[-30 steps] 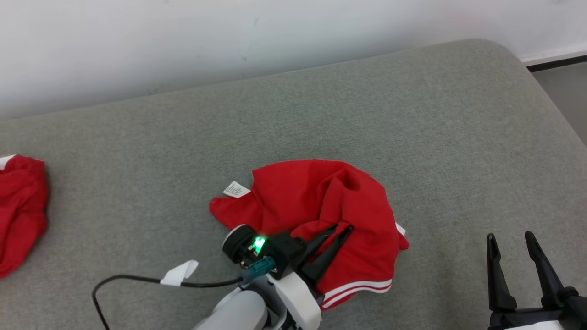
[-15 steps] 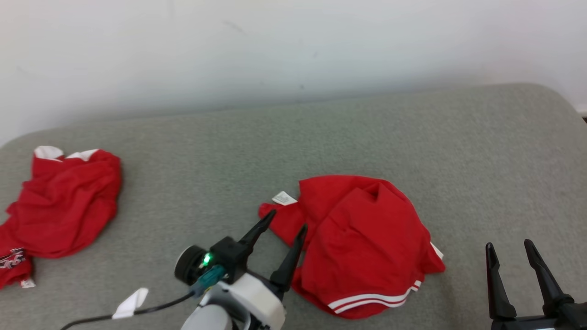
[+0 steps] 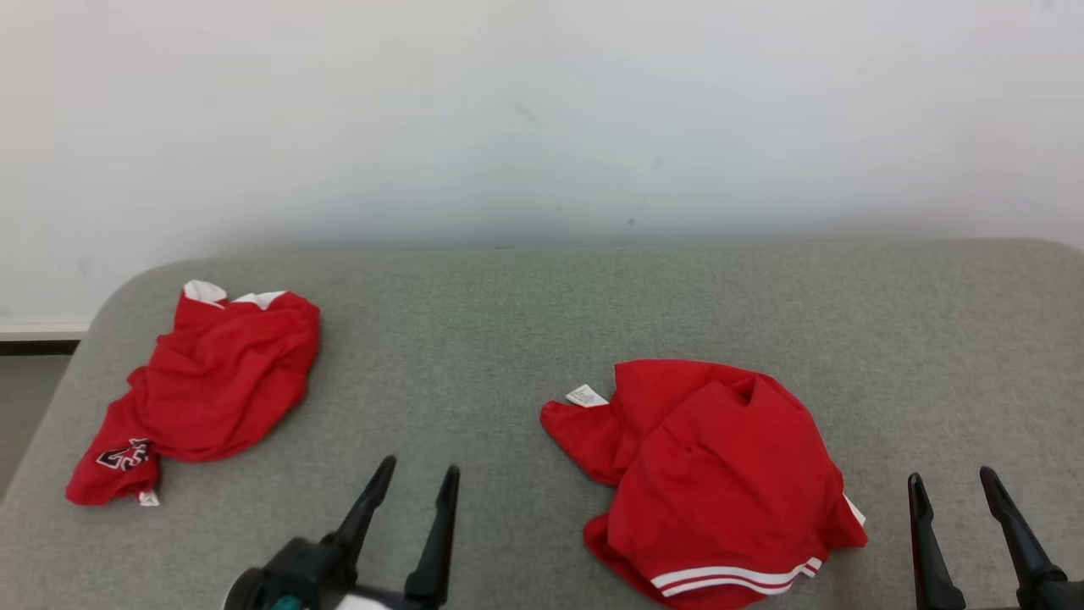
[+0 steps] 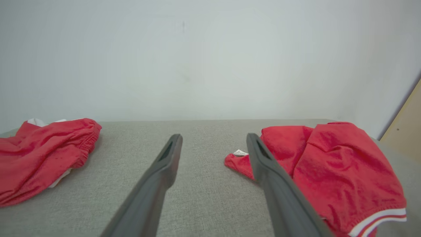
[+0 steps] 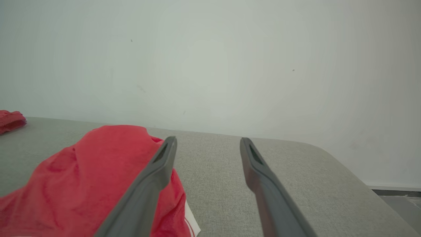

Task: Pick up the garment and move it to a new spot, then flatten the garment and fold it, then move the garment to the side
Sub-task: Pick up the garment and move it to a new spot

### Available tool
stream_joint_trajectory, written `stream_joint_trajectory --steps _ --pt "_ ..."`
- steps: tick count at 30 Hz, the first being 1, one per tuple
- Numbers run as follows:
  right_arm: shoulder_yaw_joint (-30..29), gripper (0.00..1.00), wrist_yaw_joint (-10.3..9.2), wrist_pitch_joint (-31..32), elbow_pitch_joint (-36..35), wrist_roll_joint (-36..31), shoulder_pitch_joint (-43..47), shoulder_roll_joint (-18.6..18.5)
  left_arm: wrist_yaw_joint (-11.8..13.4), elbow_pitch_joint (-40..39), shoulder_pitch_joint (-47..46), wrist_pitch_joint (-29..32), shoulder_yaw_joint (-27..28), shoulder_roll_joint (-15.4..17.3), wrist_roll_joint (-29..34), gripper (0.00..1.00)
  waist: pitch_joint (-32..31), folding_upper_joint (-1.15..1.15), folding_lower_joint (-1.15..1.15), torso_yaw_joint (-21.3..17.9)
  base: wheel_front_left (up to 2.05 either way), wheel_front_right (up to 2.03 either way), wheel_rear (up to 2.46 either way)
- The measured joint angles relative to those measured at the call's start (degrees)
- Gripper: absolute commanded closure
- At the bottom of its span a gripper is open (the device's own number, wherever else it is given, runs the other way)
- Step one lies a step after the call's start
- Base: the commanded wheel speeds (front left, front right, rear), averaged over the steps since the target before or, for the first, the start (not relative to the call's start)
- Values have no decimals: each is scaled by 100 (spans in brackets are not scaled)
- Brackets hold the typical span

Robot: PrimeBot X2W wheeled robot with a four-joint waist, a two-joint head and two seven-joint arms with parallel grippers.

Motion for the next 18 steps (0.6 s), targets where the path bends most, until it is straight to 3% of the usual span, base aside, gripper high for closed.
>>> stream_joint_trajectory --steps 10,18 --pt "-80 0 0 0 144 -13 210 23 -55 -328 832 0 896 -171 135 0 -212 0 0 180 0 0 0" --pt "-83 0 0 0 275 3 298 53 -219 -430 1210 0 1289 -234 168 0 -300 0 0 -19 0 0 0"
